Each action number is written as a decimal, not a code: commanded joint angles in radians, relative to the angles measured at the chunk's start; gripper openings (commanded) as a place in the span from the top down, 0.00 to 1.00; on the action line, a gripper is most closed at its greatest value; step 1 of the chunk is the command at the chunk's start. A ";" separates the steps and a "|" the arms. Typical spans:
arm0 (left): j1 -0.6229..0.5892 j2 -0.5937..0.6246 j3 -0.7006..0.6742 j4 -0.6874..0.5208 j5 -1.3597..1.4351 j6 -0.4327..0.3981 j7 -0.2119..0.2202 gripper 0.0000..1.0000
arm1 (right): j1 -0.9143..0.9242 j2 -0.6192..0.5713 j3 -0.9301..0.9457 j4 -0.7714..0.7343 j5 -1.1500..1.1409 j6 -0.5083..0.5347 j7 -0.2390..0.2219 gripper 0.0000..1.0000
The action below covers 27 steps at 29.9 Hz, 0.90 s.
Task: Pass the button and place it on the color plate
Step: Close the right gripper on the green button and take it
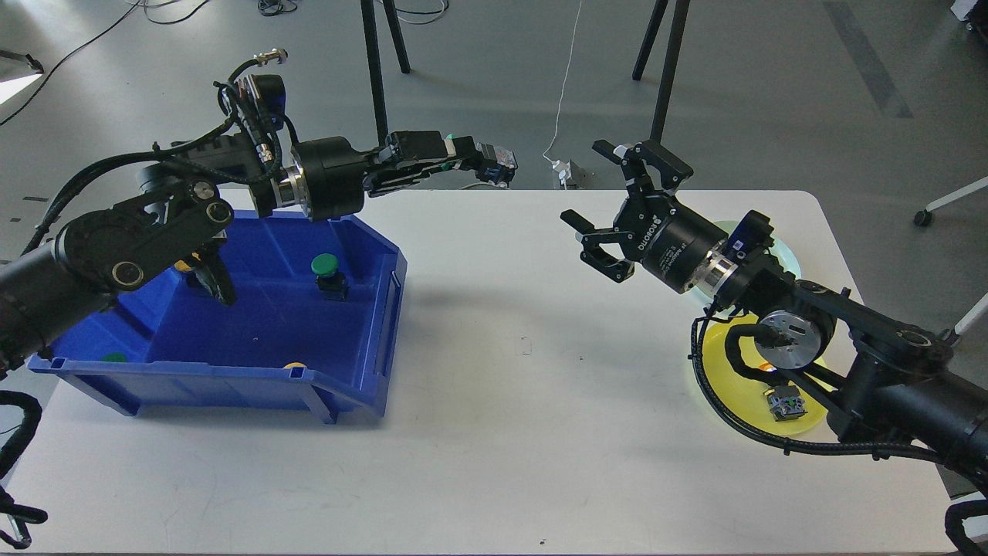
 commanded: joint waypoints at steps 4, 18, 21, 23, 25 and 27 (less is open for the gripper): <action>0.002 0.000 0.000 0.001 -0.002 0.000 0.000 0.79 | 0.024 0.097 -0.005 -0.070 -0.001 0.001 0.003 0.04; 0.002 -0.002 0.000 0.011 -0.003 0.000 0.000 0.79 | 0.102 0.270 -0.006 -0.215 -0.001 0.001 0.003 0.07; 0.002 -0.002 0.000 0.011 -0.003 0.000 0.000 0.79 | 0.102 0.276 -0.006 -0.221 -0.001 0.001 0.003 0.19; 0.002 -0.002 0.000 0.011 -0.005 0.000 0.000 0.79 | 0.100 0.276 -0.005 -0.221 -0.001 0.001 0.003 0.29; 0.002 -0.002 0.000 0.014 -0.005 0.000 0.000 0.79 | 0.100 0.275 -0.005 -0.221 -0.001 0.000 0.003 0.40; 0.002 -0.002 -0.002 0.017 -0.005 0.000 0.000 0.79 | 0.100 0.272 -0.002 -0.221 -0.001 0.001 0.004 0.50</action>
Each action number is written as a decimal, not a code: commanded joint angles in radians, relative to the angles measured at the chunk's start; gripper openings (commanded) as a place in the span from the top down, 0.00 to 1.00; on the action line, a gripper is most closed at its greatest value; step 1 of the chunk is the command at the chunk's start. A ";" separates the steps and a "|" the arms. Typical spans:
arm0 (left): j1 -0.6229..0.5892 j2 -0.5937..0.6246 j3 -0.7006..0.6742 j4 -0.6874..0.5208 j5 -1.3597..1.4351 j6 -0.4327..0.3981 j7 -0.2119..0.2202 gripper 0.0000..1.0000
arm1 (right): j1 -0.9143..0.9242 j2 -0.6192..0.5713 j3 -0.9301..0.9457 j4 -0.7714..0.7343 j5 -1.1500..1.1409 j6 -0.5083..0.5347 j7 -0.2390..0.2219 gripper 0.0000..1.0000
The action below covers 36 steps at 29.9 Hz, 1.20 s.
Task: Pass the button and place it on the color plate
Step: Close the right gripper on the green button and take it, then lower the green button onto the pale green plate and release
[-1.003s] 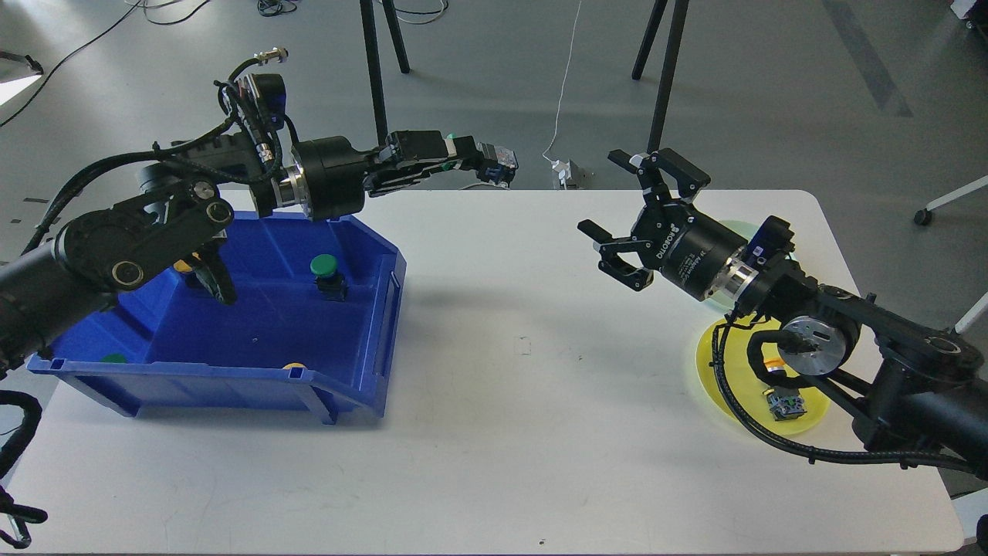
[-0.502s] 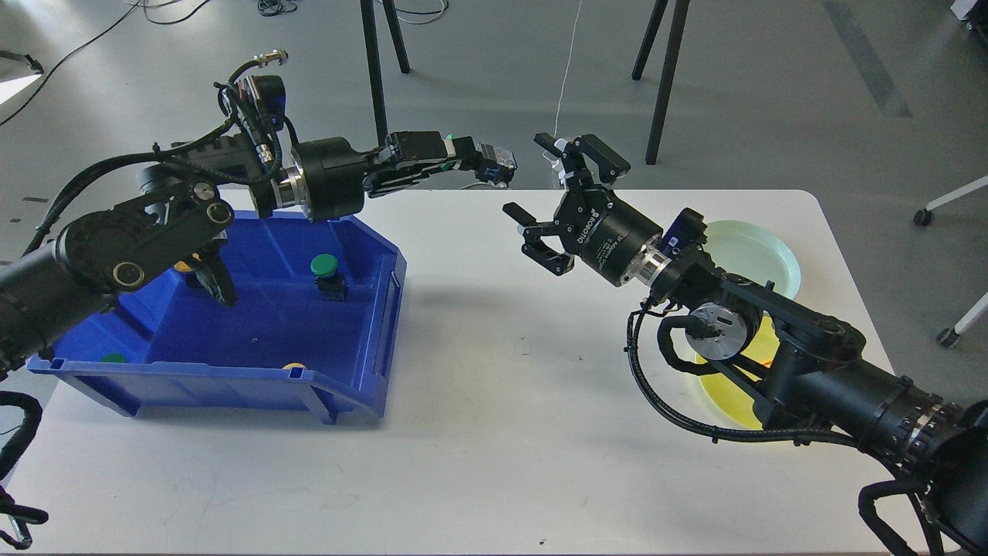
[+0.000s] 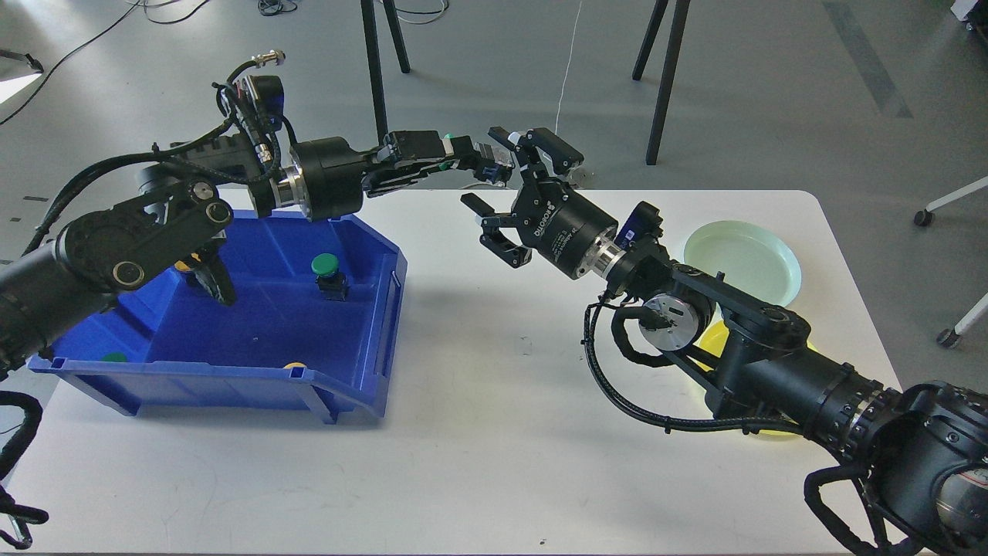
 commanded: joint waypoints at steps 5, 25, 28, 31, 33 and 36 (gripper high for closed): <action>0.000 -0.001 -0.002 0.004 0.000 0.000 0.000 0.79 | -0.003 -0.006 0.013 0.000 0.000 -0.009 0.002 0.78; 0.000 -0.009 0.000 0.025 -0.095 0.000 0.000 0.08 | -0.007 -0.054 0.038 0.011 0.002 -0.004 0.003 0.99; 0.000 -0.011 0.000 0.025 -0.097 0.000 0.000 0.08 | -0.029 -0.116 0.068 0.017 0.002 -0.006 0.003 0.99; 0.000 -0.011 -0.002 0.025 -0.098 0.000 0.000 0.08 | -0.078 -0.206 0.097 0.015 -0.001 -0.014 0.003 0.99; 0.000 -0.011 -0.002 0.025 -0.098 0.000 0.000 0.08 | -0.102 -0.295 0.110 0.014 -0.003 -0.052 0.003 0.99; 0.002 -0.011 -0.002 0.025 -0.098 0.000 0.000 0.08 | -0.130 -0.378 0.107 0.000 -0.012 -0.165 0.002 0.99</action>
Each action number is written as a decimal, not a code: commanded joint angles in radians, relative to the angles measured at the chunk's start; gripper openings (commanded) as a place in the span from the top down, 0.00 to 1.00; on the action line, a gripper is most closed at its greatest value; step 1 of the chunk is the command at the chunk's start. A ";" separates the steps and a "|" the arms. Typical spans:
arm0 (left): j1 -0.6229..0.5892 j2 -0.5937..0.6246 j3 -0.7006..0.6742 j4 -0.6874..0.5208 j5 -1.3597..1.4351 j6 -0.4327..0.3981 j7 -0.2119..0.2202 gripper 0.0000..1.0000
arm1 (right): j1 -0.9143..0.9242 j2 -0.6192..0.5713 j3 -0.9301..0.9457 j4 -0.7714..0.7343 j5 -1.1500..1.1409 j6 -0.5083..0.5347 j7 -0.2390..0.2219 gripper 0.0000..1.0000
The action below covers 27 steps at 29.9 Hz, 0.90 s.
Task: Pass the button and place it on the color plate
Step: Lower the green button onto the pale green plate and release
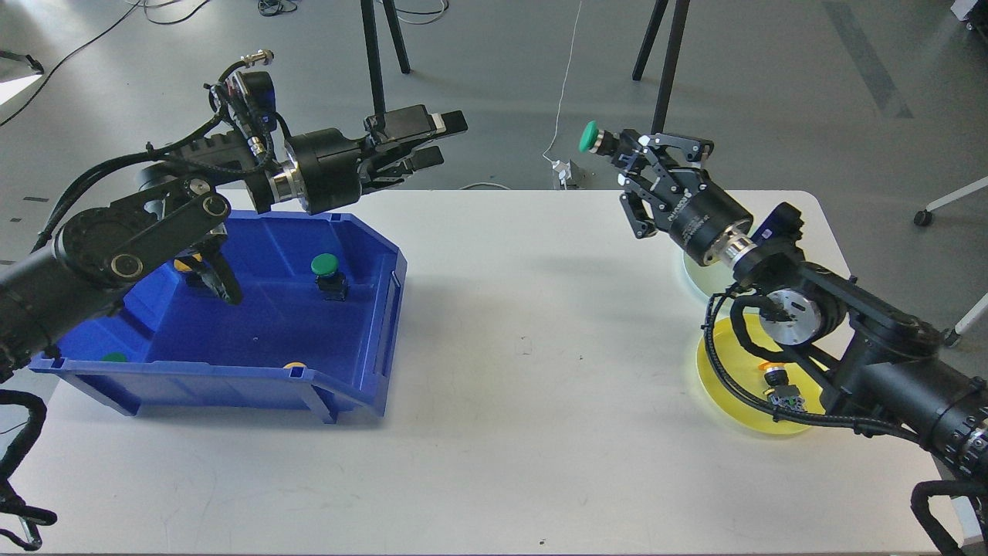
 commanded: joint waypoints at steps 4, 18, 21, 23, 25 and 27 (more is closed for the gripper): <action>0.002 0.000 0.000 0.000 -0.002 0.000 0.000 0.08 | -0.049 -0.134 -0.033 -0.075 -0.066 -0.260 -0.002 0.99; 0.003 0.000 0.000 0.000 -0.002 0.000 0.000 0.08 | -0.034 0.108 -0.251 -0.574 -0.144 -0.429 0.034 0.94; 0.003 0.000 0.000 0.000 -0.002 0.000 0.000 0.08 | -0.031 0.113 -0.250 -0.574 -0.144 -0.431 0.034 0.82; 0.003 0.000 0.000 0.000 -0.002 0.000 0.000 0.08 | -0.031 0.113 -0.248 -0.574 -0.144 -0.431 0.034 0.77; 0.003 0.000 0.000 0.000 -0.002 0.000 0.000 0.08 | -0.029 0.114 -0.248 -0.574 -0.144 -0.431 0.034 0.63; 0.003 0.000 0.000 0.000 -0.002 0.000 0.000 0.08 | -0.028 0.114 -0.247 -0.574 -0.143 -0.432 0.034 0.51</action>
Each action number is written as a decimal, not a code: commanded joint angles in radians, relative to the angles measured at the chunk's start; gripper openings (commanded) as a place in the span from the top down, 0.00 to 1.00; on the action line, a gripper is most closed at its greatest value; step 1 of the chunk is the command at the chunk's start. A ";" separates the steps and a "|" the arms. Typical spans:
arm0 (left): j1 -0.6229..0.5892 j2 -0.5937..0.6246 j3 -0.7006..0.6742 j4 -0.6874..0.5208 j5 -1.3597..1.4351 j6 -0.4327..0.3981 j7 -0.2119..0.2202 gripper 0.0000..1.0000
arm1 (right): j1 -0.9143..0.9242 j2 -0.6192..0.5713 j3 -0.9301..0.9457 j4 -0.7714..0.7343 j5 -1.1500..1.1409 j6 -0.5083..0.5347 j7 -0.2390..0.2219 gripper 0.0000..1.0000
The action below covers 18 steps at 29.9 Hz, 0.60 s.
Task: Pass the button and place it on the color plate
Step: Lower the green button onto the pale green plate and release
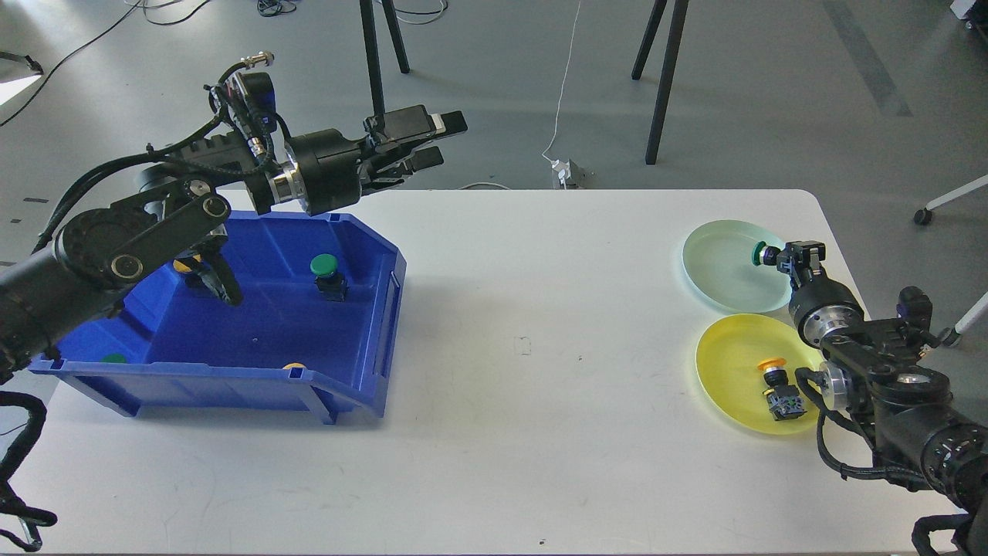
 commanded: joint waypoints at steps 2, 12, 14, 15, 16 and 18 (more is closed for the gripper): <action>0.000 0.000 0.000 0.000 0.000 0.000 0.000 0.08 | 0.003 -0.001 0.003 0.000 0.003 -0.002 0.000 0.46; 0.000 0.000 -0.001 0.000 0.000 0.000 0.000 0.08 | 0.024 -0.006 0.013 0.008 0.012 0.000 0.001 0.08; 0.000 -0.002 -0.001 0.000 -0.005 0.000 0.000 0.08 | 0.035 -0.007 0.016 0.009 0.015 0.000 0.001 0.07; 0.000 -0.003 -0.001 0.000 -0.017 0.000 0.000 0.08 | 0.045 -0.009 0.025 0.009 0.015 0.002 0.001 0.06; 0.000 -0.003 -0.001 0.001 -0.034 0.000 0.000 0.08 | 0.059 -0.010 0.045 0.012 0.015 0.008 0.001 0.06; 0.000 -0.003 0.000 0.014 -0.072 0.000 0.000 0.08 | 0.082 -0.010 0.092 0.017 0.017 0.017 0.001 0.06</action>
